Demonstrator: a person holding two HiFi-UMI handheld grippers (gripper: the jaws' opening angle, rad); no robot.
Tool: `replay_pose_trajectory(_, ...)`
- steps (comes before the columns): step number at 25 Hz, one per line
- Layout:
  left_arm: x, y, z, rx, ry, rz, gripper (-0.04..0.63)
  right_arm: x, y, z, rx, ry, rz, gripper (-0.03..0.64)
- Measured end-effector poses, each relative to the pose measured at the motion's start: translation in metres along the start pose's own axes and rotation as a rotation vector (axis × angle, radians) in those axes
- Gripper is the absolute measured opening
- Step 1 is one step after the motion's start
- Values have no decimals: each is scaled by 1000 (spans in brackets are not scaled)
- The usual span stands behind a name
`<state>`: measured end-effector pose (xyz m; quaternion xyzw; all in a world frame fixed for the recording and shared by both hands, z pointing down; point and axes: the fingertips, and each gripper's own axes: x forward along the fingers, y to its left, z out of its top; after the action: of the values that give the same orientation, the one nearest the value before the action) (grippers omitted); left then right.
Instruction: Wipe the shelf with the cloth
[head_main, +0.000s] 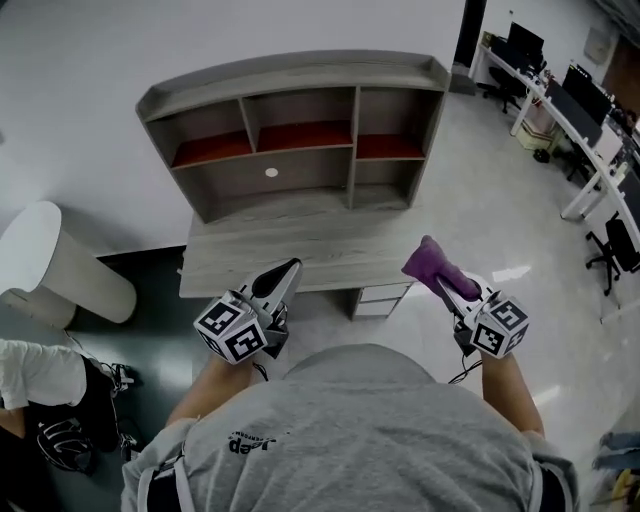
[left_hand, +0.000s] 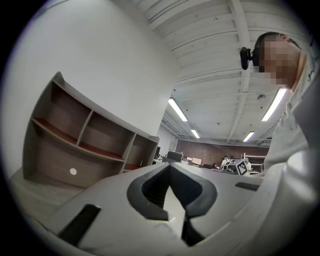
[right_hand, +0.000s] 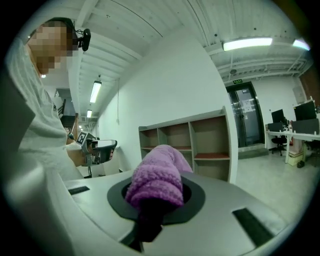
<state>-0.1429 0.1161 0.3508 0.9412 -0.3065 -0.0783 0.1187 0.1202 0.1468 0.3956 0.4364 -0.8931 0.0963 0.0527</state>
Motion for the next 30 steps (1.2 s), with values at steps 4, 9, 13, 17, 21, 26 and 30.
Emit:
replay_pose_trajectory(4, 22, 63, 22, -23, -1, 2, 26, 66, -26, 22, -24, 39, -9, 67)
replay_pose_trajectory(9, 53, 124, 18, -71, 16, 51, 26, 133, -83, 30, -60, 109, -37, 67)
replay_pose_trajectory(13, 76, 142, 16, -72, 33, 127, 26, 190, -142, 43, -145, 142, -47, 67)
replay_pose_trajectory(17, 93, 156, 14, -67, 26, 272, 26, 266, -200, 62, -305, 173, -28, 67)
replay_pose_trajectory(21, 103, 160, 11, -87, 2, 405, 26, 342, -243, 69, -437, 234, -15, 67)
replay_pose_trajectory(26, 95, 175, 0, -97, 17, 478, 26, 418, -273, 39, -557, 345, -16, 67)
replay_pose_trajectory(30, 95, 205, -5, -51, 48, 467, 26, 464, -273, 18, -667, 411, 30, 69)
